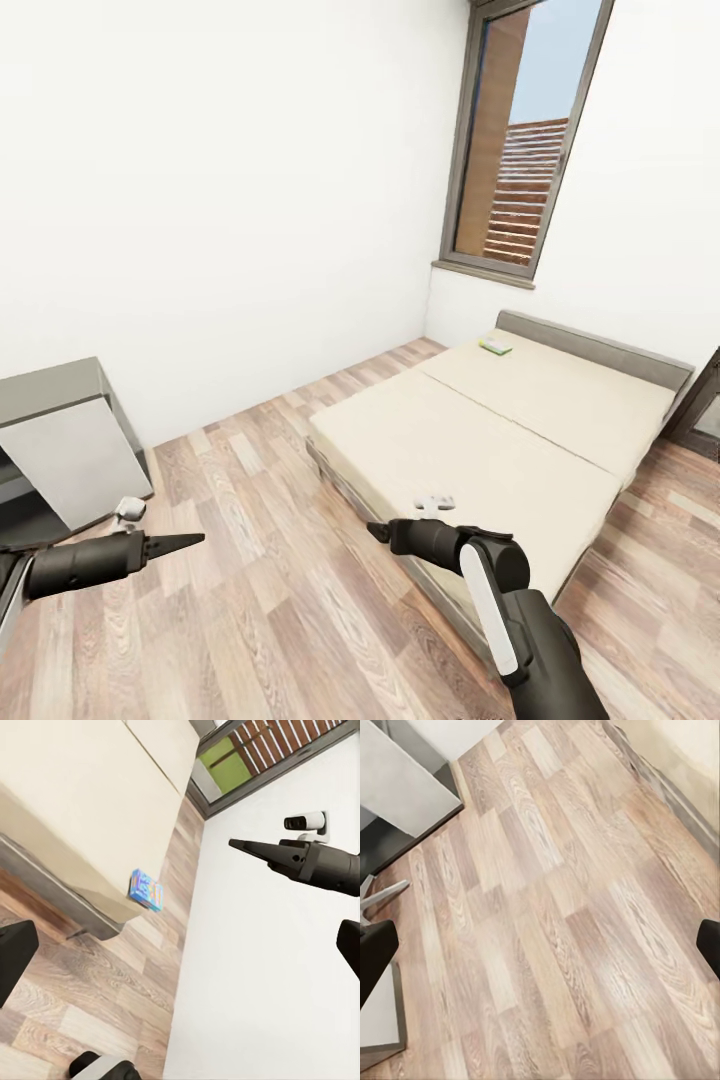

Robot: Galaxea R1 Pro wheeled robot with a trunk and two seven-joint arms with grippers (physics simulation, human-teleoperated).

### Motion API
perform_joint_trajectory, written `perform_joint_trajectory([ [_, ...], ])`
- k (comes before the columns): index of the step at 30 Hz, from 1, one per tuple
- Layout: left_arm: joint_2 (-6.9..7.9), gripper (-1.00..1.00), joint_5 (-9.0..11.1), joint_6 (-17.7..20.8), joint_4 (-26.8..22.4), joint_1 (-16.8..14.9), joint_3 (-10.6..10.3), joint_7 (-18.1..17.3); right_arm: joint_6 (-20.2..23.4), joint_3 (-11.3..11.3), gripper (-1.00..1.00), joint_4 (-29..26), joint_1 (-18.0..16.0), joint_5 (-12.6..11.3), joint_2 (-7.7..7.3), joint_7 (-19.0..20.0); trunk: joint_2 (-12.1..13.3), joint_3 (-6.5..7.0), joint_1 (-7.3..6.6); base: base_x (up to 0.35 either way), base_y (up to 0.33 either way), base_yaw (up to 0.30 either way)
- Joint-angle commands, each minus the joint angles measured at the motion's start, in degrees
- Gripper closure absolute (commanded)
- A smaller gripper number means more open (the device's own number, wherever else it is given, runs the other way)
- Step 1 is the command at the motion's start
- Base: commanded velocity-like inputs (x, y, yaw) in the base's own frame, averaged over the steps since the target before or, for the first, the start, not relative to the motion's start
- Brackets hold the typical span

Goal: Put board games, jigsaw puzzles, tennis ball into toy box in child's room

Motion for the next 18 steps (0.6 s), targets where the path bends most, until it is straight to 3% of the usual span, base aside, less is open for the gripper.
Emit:
perform_joint_trajectory([
  [1,0.02,-1.0,-0.1,0.6,0.0,0.0,0.0,-0.2,0.3,0.0,-1.0,0.0,-0.1,0.1,0.03,0.2,0.3,0.09,-0.19,0.0,0.0,-0.122],
  [6,0.03,-1.0,0.0,0.8,0.0,-0.1,0.0,-0.2,0.2,0.0,-1.0,-0.1,-0.1,0.1,0.03,0.2,2.3,1.03,-1.29,0.0,0.0,-0.052],
  [13,0.37,-1.0,-0.1,0.8,0.0,-0.2,0.0,-0.2,-0.8,0.1,-1.0,-0.1,-0.1,0.1,0.03,0.2,2.3,1.03,-1.29,0.0,0.0,-0.012],
  [18,0.51,-1.0,0.2,0.5,0.0,-0.1,0.6,-0.2,-1.2,0.1,-1.0,0.0,-0.1,0.1,0.04,0.2,2.3,1.08,-1.29,0.0,0.0,-0.165],
])
